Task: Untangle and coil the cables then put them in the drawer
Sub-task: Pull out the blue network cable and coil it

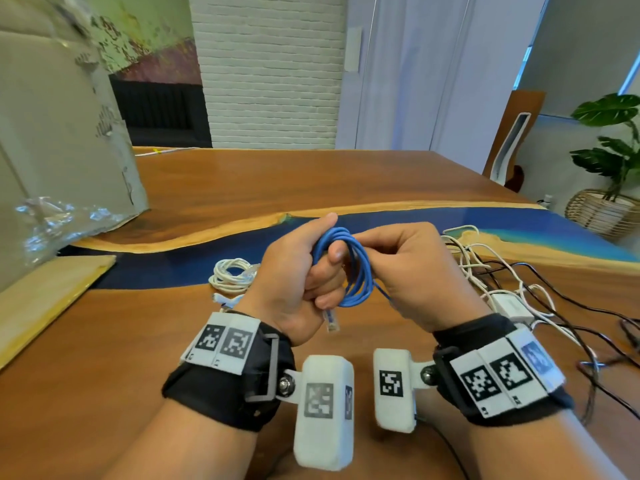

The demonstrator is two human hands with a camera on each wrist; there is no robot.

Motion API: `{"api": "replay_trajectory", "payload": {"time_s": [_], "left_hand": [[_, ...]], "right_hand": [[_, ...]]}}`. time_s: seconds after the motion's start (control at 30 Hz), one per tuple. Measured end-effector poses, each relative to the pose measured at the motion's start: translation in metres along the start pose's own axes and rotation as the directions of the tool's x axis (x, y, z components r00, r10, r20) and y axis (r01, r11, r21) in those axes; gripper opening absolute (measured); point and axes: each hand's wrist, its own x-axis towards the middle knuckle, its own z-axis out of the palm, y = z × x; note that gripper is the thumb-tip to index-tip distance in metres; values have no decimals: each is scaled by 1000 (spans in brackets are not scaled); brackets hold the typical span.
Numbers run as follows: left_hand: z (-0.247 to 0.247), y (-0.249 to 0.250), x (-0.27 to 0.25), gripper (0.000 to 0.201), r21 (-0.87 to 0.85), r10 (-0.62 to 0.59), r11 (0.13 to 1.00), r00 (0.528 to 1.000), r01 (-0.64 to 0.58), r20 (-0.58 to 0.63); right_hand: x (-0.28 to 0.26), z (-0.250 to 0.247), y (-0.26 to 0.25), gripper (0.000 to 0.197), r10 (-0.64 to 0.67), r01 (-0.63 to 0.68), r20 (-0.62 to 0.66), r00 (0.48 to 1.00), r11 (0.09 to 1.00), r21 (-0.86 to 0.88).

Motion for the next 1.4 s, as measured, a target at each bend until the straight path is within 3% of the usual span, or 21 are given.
{"api": "replay_trajectory", "payload": {"time_s": [0.17,0.27,0.47,0.6,0.77,0.87,0.97,1.17,1.3,1.4], "left_hand": [[1,-1,4,55,276,174,955,957,-106,-233],[-2,-3,9,50,435,282,891,908,-129,-309],[-7,-7,12,50,620,396,770,874,-149,-282],[-10,-7,14,57,589,373,796,881,-142,-292],[-9,-12,15,53,574,346,808,897,-136,-274],[-11,-11,16,54,520,322,844,899,-131,-296],[-12,-9,16,57,451,284,883,912,-129,-295],[-12,-8,12,57,473,319,864,914,-172,-250],[-12,-8,13,64,482,355,845,917,-230,-185],[-12,-11,14,59,487,379,833,912,-261,-160]], "right_hand": [[-1,2,1,27,208,-249,173,963,930,270],[-3,7,-1,24,190,-232,160,969,923,308],[0,13,5,10,158,-176,107,982,966,188],[-1,16,0,4,221,-249,125,967,923,294],[0,16,-1,37,260,-305,171,950,887,347],[-1,16,-2,45,240,-281,179,954,925,257],[-2,16,-5,46,181,-183,111,977,983,0],[-1,14,-1,43,48,-76,-88,995,931,-358],[-2,12,-3,43,37,-100,-187,982,936,-338],[-3,13,-6,66,73,-142,-250,966,952,-271]]}}
